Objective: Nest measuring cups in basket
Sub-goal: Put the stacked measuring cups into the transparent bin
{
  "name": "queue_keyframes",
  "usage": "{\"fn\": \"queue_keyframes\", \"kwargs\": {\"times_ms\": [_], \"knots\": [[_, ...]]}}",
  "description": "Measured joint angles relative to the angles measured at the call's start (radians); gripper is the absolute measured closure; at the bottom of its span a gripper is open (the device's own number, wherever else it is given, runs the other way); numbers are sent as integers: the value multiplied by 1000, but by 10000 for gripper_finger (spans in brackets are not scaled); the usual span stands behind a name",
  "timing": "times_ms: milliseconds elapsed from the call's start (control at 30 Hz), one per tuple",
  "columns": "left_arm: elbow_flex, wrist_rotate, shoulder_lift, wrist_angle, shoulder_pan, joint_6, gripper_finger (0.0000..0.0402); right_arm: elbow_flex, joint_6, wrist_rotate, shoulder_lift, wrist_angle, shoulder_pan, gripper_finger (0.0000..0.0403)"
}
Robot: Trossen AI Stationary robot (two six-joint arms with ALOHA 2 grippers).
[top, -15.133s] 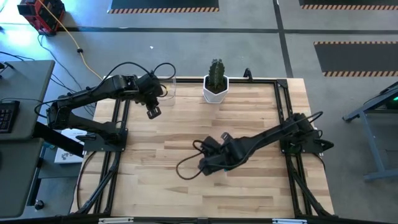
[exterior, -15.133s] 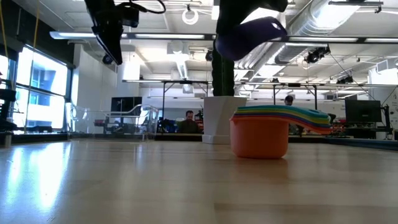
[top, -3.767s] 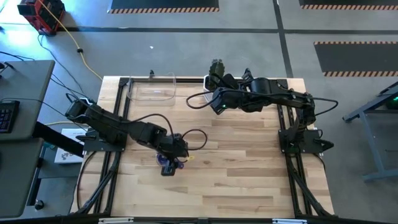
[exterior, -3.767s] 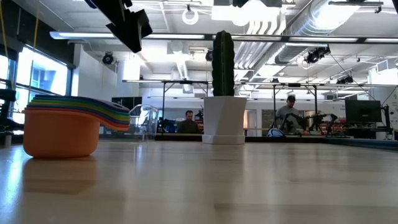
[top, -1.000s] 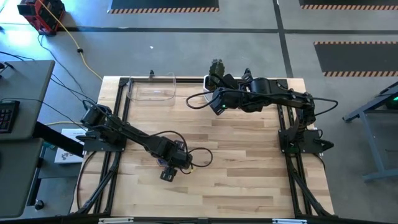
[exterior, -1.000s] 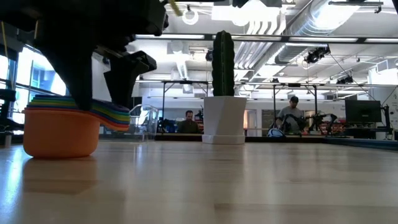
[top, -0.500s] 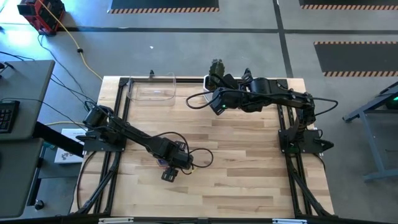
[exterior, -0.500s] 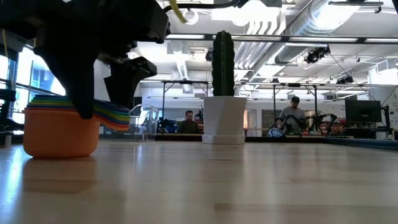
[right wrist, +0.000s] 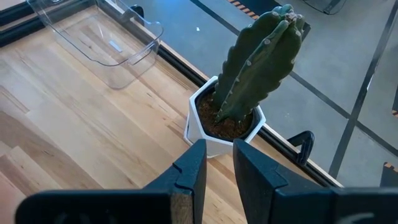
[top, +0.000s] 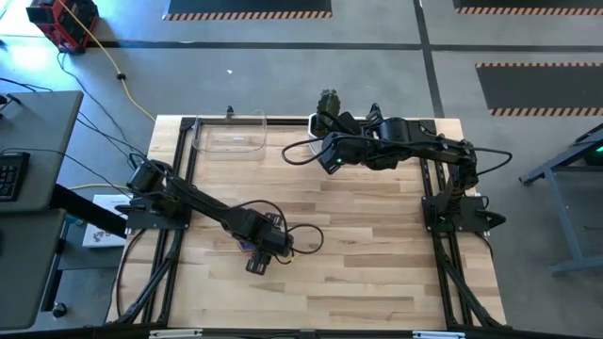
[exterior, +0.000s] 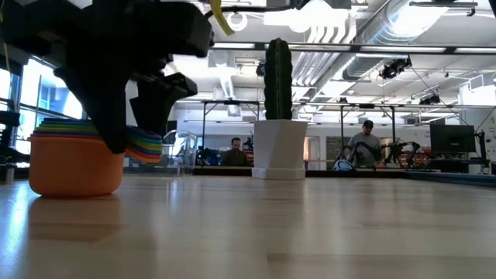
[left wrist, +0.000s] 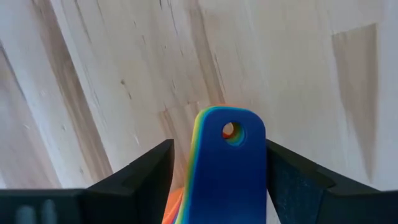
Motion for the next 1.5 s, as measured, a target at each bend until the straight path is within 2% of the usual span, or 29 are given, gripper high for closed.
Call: {"fn": "queue_keyframes", "kwargs": {"times_ms": [400,667,1500], "knots": [[0,12,32,-5,1,-27,193,0,0,0,0,0,0,330],[0,-2,32,-5,1,-16,259,0,0,0,0,0,0,330],[0,25,31,-42,10,27,259,0,-1,22,0,0,0,330]]}}
